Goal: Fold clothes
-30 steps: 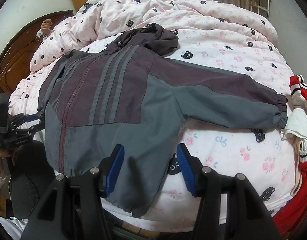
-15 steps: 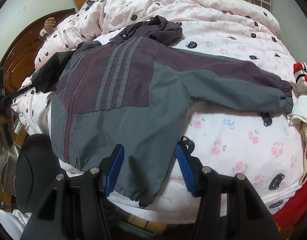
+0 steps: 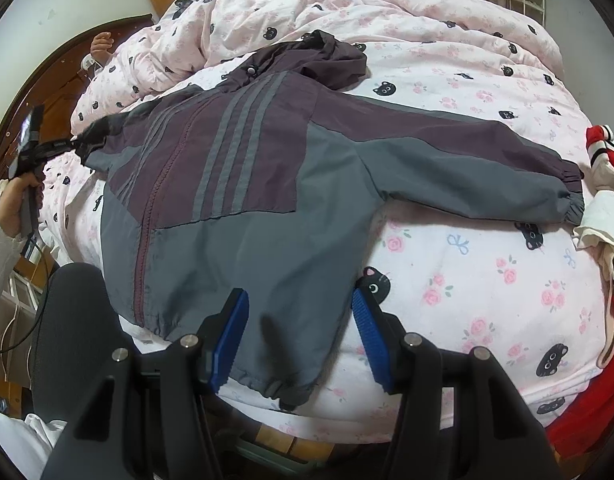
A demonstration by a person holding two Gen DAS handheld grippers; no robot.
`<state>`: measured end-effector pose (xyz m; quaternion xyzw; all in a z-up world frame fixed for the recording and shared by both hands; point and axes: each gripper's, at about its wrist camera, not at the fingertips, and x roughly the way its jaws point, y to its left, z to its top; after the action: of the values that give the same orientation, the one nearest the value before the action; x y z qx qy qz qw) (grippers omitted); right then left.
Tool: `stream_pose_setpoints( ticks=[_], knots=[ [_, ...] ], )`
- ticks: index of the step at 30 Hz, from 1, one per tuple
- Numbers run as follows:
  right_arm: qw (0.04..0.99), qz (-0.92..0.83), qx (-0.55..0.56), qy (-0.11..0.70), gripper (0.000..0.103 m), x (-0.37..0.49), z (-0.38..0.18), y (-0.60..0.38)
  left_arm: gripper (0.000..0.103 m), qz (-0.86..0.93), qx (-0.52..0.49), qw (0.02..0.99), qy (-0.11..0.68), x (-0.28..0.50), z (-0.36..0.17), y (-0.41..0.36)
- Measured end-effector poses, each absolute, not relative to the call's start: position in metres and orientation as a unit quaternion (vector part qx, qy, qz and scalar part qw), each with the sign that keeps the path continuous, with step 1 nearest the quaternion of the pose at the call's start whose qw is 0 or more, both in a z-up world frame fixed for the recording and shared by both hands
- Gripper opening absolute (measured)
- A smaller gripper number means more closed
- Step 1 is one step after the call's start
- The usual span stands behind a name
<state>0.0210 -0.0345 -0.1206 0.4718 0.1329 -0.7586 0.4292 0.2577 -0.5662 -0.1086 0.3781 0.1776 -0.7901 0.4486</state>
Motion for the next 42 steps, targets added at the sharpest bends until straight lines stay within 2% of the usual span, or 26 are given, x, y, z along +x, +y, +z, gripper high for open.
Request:
stream_pose_setpoints(
  ticks=[9, 13, 15, 16, 17, 20, 23, 31, 36, 42],
  knots=[
    [0.424, -0.758, 0.477, 0.132, 0.056, 0.013, -0.125, -0.031, 0.007, -0.74, 0.413, 0.475, 0.236, 0.301, -0.135, -0.561],
    [0.431, -0.754, 0.477, 0.135, 0.056, 0.013, -0.127, -0.036, 0.011, -0.74, 0.413, 0.475, 0.237, 0.309, -0.143, -0.562],
    [0.441, -0.751, 0.469, 0.145, 0.056, 0.019, -0.124, -0.039, 0.016, -0.736, 0.408, 0.488, 0.231, 0.313, -0.143, -0.561],
    [0.447, -0.75, 0.462, 0.154, 0.056, 0.024, -0.122, -0.04, 0.024, -0.737, 0.398, 0.495, 0.231, 0.316, -0.14, -0.557],
    [0.454, -0.749, 0.454, 0.163, 0.058, 0.029, -0.12, -0.042, 0.032, -0.739, 0.388, 0.501, 0.228, 0.32, -0.136, -0.552],
    [0.478, -0.743, 0.426, 0.193, 0.075, 0.05, -0.113, -0.046, 0.04, -0.763, 0.363, 0.487, 0.221, 0.323, -0.125, -0.531],
    [0.504, -0.725, 0.411, 0.227, 0.076, 0.076, -0.114, -0.05, 0.052, -0.805, 0.341, 0.438, 0.208, 0.318, -0.113, -0.494],
    [0.488, -0.714, 0.387, 0.318, 0.076, 0.128, -0.153, -0.055, 0.054, -0.886, 0.318, 0.313, 0.124, 0.295, -0.093, -0.378],
    [0.465, -0.731, 0.373, 0.332, 0.076, 0.133, -0.178, -0.059, 0.055, -0.906, 0.318, 0.258, 0.104, 0.28, -0.1, -0.333],
    [0.437, -0.76, 0.364, 0.314, 0.076, 0.124, -0.18, -0.066, 0.055, -0.914, 0.335, 0.205, 0.101, 0.275, -0.12, -0.299]
  ],
)
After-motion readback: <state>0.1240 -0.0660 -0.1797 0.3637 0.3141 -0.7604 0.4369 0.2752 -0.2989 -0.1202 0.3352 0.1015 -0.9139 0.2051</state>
